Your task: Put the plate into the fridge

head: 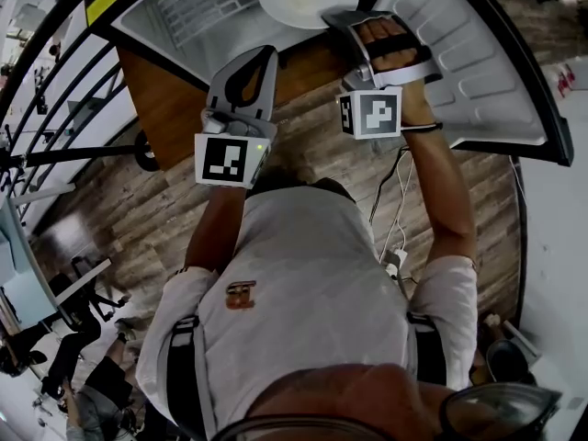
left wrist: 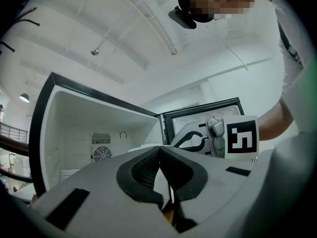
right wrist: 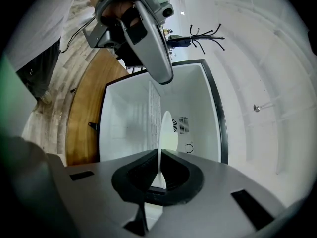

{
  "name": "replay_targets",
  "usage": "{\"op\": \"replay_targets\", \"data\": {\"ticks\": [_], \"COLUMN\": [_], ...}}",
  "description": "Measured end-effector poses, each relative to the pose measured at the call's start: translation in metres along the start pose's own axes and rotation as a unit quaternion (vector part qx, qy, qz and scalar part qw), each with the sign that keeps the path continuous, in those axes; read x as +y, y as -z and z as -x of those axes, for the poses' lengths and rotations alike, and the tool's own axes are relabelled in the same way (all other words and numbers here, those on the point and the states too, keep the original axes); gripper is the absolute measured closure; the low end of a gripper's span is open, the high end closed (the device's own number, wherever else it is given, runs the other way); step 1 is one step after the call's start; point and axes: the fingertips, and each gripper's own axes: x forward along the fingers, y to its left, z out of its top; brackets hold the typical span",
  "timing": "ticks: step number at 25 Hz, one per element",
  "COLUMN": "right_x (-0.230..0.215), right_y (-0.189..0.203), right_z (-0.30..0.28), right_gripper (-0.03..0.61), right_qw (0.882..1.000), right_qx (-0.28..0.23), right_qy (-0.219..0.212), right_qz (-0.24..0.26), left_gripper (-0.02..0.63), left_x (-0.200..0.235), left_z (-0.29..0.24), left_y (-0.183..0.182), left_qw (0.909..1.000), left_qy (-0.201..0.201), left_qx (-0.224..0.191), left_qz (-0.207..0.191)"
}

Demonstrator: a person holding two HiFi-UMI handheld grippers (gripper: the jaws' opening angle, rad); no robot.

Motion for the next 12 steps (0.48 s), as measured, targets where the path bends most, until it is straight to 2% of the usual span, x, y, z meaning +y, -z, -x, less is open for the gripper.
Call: {"op": "replay_targets", "data": {"ticks": [6, 12], "right_x": [-0.01, -0.003], "right_y": [-0.008, 0.003], "right_z": [-0.06, -0.059], "right_gripper": [0.54, 0.54], "right_qw": [1.0, 1.0], "right_qx": [0.012, 0.026], "right_qy": [-0.007, -0.014], "right_qz": [0.002, 0.005], "left_gripper": [0.594, 0.595], "left_x": [0.05, 0.034], "left_z": [-0.02, -0.022], "left_y": [0.006, 0.002], "left_qw": [0.9999, 0.9998], "left_qy": [0.007, 0.017], "left_qx": [-0.007, -0.011], "left_qz": [-0.003, -0.005]}}
